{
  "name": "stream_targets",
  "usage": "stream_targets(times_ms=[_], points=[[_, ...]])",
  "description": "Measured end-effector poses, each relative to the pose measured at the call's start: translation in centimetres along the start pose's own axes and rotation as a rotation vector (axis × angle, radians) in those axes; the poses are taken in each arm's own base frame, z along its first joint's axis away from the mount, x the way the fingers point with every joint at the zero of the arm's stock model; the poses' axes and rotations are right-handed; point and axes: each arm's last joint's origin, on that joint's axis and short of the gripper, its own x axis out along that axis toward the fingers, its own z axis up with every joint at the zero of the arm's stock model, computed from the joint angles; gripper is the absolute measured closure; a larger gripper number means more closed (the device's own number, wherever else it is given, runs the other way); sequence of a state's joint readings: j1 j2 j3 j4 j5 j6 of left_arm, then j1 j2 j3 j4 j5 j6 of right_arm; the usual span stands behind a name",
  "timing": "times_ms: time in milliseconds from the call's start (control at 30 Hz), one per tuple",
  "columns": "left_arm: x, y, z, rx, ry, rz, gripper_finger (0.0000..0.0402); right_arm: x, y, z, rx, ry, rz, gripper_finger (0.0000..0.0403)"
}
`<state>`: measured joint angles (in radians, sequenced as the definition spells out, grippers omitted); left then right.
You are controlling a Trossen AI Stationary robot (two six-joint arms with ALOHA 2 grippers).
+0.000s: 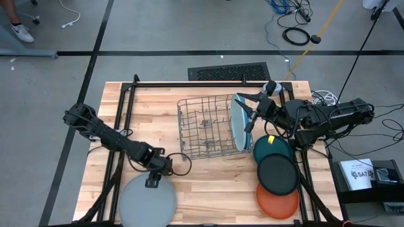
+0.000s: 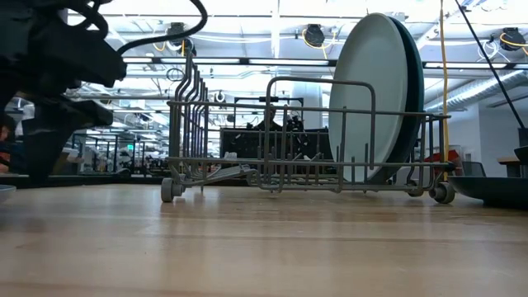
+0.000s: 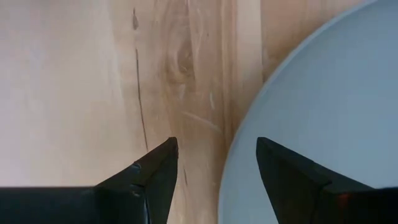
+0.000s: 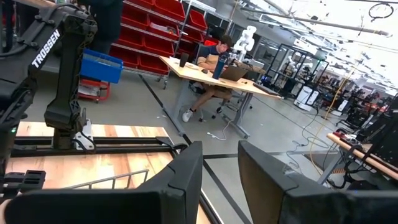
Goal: Sort dishes
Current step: Put the gray plate into the dish rack
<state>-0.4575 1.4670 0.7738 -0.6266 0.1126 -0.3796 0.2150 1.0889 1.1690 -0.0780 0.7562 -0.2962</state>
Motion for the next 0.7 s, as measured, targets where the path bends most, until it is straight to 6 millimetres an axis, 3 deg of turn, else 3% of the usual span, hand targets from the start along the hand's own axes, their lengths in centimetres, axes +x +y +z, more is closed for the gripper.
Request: stream_targets(times_ms=[467,700], points=[[0.1,0.1,0.0,-0.014,0.02,-0.027,0.0187,0.0,0.0,0.0,-0.001,0.0,0.0,0.0305],[2.0,0.2,0.0,-0.026,0.109,-0.028,0.0187,0.0,0.0,0.0,-0.002,0.001,0.0,0.0305]])
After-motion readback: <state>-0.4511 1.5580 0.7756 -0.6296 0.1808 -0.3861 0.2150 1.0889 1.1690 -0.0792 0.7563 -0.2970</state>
